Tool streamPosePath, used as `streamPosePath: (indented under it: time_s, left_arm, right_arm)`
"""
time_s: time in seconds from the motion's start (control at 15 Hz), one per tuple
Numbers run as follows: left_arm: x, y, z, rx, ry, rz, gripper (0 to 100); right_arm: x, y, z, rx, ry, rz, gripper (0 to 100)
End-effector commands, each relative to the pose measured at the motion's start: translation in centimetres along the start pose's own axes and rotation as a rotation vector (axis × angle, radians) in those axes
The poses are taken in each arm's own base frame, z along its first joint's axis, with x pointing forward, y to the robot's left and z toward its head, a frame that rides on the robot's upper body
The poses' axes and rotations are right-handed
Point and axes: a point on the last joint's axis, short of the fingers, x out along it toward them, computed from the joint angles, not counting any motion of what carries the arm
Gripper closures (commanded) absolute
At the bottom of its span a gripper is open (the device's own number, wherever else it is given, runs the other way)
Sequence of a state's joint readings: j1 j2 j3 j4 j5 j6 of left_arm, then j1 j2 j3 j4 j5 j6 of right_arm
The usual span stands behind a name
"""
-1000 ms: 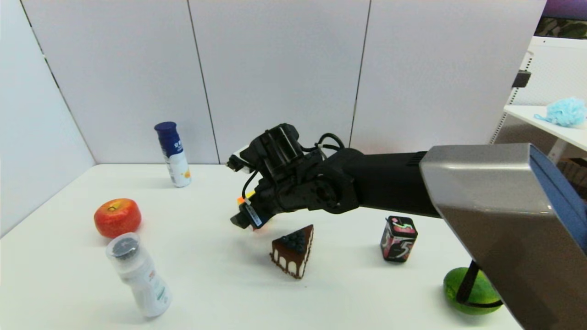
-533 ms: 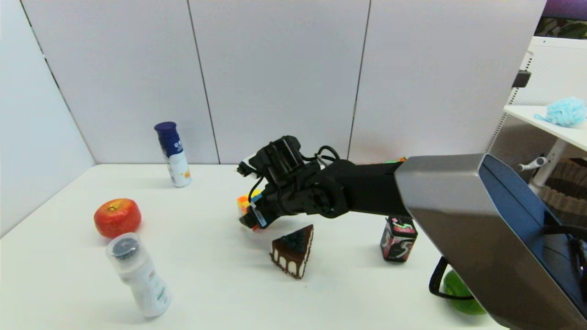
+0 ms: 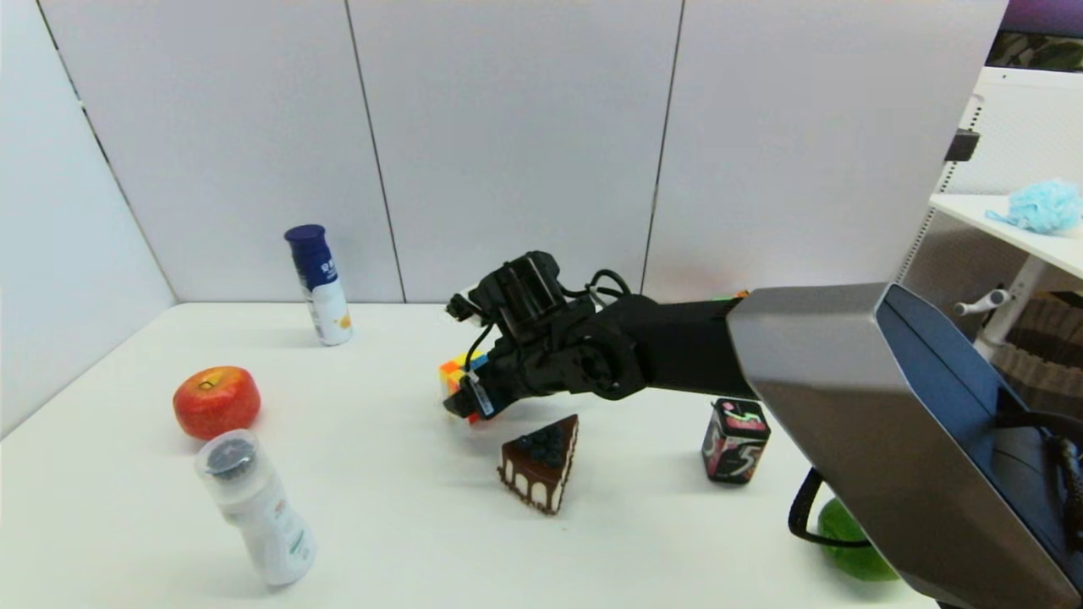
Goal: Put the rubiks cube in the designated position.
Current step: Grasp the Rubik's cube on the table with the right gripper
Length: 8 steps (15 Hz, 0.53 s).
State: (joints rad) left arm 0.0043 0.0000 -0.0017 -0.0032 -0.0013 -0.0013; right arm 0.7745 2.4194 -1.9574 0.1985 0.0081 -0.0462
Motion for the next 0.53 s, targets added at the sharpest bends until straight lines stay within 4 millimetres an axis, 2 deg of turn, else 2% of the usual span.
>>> streamPosePath:
  time_s: [0.07,0.53]
  left_arm:
    - [0.01,0.0,0.0,0.0,0.002,0.0,0]
    - [0.01,0.0,0.0,0.0,0.002,0.0,0]
  right_arm:
    - [-0.26,-0.06,0.16,0.004,-0.003,0.006,0]
    - [-0.2,0.1,0.13,0.02,-0.004,0.044,0]
